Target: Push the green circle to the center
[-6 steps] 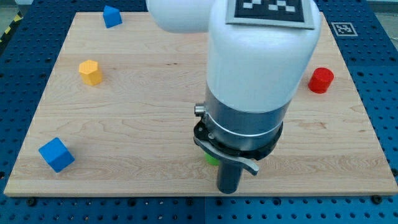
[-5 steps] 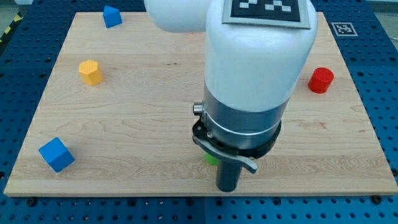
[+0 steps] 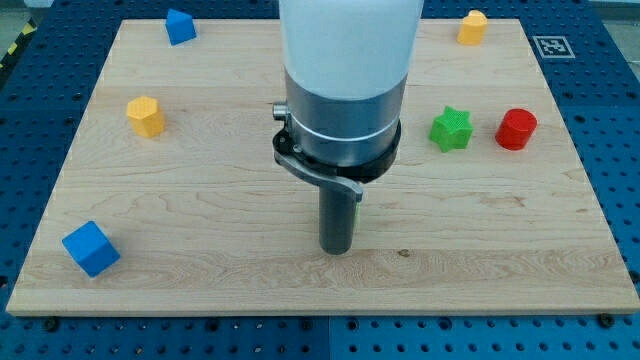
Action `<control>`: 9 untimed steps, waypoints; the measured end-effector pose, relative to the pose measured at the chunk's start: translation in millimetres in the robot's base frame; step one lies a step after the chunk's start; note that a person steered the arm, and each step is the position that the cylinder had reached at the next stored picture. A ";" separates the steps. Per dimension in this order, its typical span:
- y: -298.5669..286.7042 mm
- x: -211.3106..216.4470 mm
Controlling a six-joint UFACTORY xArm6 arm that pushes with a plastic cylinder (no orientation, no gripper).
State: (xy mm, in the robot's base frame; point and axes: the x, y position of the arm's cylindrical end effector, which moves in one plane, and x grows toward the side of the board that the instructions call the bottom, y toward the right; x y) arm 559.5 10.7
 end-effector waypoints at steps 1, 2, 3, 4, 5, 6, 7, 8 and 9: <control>1.2 -11.0; 1.2 -32.8; 1.2 -59.5; 1.2 -83.7; 1.2 -105.9; -4.0 -117.1; -8.3 -101.5; -0.1 -75.2; 34.2 -74.7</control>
State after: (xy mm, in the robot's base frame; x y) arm 484.8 44.9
